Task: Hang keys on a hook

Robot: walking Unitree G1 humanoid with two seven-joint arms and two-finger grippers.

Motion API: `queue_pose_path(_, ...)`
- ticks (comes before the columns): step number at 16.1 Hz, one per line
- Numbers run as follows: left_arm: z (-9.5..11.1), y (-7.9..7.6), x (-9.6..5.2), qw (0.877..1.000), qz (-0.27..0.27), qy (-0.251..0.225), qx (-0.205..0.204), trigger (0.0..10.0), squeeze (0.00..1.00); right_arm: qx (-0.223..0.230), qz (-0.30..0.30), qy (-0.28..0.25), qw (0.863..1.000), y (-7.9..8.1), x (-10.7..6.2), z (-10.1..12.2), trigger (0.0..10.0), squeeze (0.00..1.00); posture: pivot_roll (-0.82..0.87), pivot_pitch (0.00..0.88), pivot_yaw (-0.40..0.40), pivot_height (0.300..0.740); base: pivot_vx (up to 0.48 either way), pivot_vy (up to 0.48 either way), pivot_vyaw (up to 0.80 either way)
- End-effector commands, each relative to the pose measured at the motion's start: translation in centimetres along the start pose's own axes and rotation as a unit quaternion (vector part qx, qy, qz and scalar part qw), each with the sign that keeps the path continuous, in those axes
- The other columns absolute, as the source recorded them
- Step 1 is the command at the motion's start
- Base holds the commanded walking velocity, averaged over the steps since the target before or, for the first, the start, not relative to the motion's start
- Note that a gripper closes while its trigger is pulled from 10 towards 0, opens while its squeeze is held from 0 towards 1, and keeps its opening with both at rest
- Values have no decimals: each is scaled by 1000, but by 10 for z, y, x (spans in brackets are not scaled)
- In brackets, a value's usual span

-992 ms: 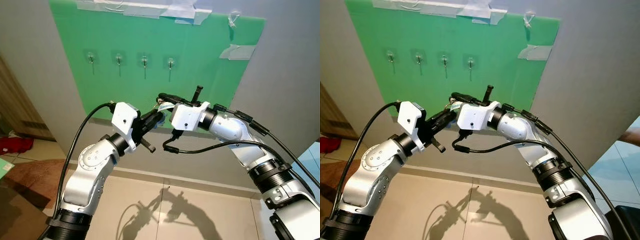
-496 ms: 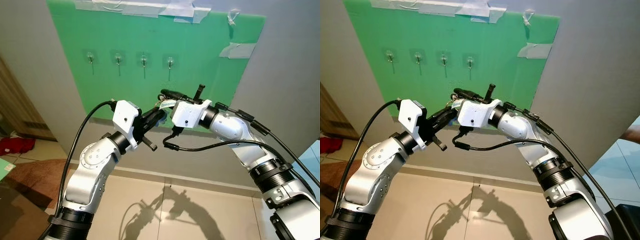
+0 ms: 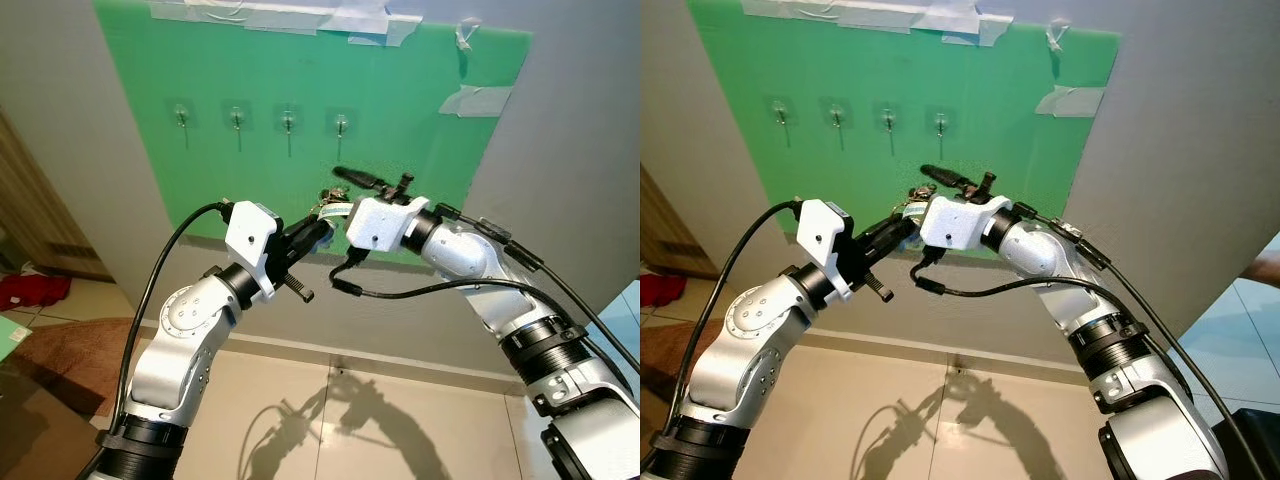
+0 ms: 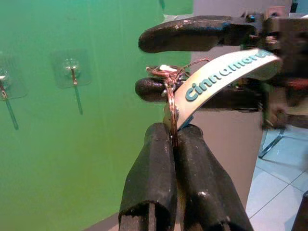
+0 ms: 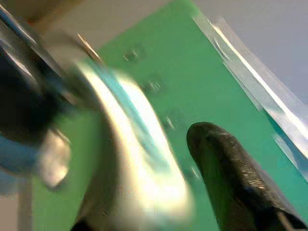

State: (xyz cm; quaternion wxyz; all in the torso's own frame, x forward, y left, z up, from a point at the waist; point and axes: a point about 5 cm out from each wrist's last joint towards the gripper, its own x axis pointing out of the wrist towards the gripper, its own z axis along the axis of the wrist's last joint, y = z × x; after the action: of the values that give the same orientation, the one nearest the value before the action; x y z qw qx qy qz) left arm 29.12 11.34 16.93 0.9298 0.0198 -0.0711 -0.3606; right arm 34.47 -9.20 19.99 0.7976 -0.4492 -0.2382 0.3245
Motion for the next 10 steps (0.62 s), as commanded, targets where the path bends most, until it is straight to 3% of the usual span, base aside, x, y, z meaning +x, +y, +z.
queue_pose_path(1,3,4,0,1000,0,0,4,0,0,-7,-43,42,998,-19,-5,-14,10000,1000,-73,0,35,740,0,0,0)
queue_pose_path(3,4,4,0,1000,1,-1,5,0,0,0,-62,66,996,-24,-10,-23,10000,1000,-71,0,35,740,0,0,0)
queue_pose_path(4,4,4,-1,1000,1,-1,5,0,0,26,-81,92,992,-27,-15,-33,10000,1000,-70,0,34,740,0,0,0)
queue_pose_path(5,5,5,-1,1000,2,-2,5,0,0,69,-103,124,985,-28,-21,-45,10000,1000,-68,0,31,740,0,0,0)
queue_pose_path(6,7,6,-1,1000,5,-6,5,0,0,141,-119,165,969,-22,-26,-59,10000,1000,-66,0,27,740,0,0,0)
queue_pose_path(9,14,12,0,1000,10,-16,2,0,0,247,-130,197,940,2,-32,-69,10000,0,-62,0,25,740,0,0,0)
queue_pose_path(10,15,13,0,1000,11,-17,2,0,0,269,-130,197,934,9,-32,-69,10000,0,-58,0,25,740,0,0,0)
